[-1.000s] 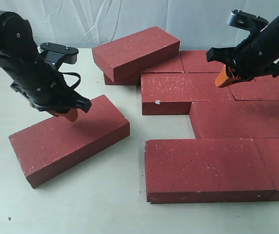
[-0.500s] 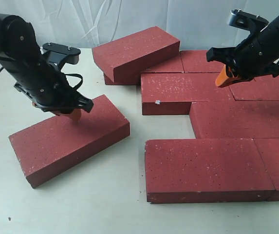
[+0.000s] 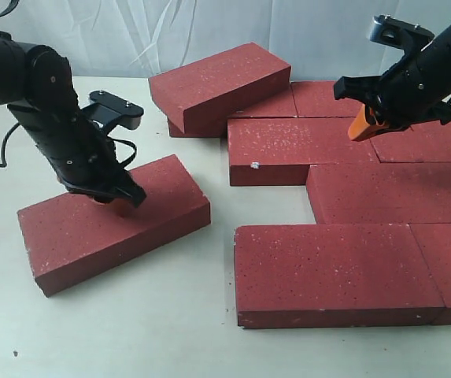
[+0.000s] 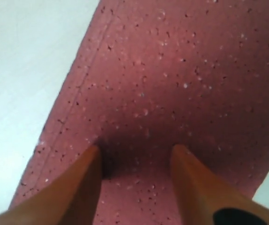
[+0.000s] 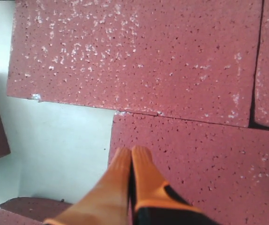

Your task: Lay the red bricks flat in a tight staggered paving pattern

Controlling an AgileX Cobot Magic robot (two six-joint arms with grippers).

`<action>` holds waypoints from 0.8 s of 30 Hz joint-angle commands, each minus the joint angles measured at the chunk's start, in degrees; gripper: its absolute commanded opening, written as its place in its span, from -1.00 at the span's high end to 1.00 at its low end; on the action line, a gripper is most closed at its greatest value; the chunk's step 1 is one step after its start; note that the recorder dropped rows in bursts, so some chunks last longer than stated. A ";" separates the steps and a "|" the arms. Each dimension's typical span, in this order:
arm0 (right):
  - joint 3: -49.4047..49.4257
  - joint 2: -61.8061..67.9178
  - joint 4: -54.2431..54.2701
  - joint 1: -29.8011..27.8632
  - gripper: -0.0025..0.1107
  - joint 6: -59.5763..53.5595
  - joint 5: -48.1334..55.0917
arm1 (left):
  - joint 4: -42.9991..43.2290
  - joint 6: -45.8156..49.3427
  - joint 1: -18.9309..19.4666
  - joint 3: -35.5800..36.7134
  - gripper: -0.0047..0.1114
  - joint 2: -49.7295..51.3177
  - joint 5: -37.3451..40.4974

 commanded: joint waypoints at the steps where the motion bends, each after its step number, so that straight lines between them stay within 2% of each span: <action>1: 0.10 0.02 0.19 -0.14 0.97 -0.35 -0.53 | 0.28 9.81 -0.29 0.01 0.12 0.84 -3.91; 9: 0.10 0.02 0.19 -0.14 0.97 -0.35 -0.53 | 0.28 29.05 -0.29 0.01 0.12 0.84 -7.77; 12: 0.10 0.02 0.19 -0.14 0.97 -0.35 -0.64 | 0.28 32.16 -0.29 0.01 0.12 0.84 -8.12; 18: 0.10 0.02 0.19 -0.14 0.97 -0.35 -0.74 | 0.59 31.54 -0.29 -0.12 0.12 -0.46 -8.43; 24: 0.10 0.02 0.19 -0.14 0.97 -0.35 -1.20 | 0.59 20.82 -0.29 -2.52 0.12 -5.47 -6.55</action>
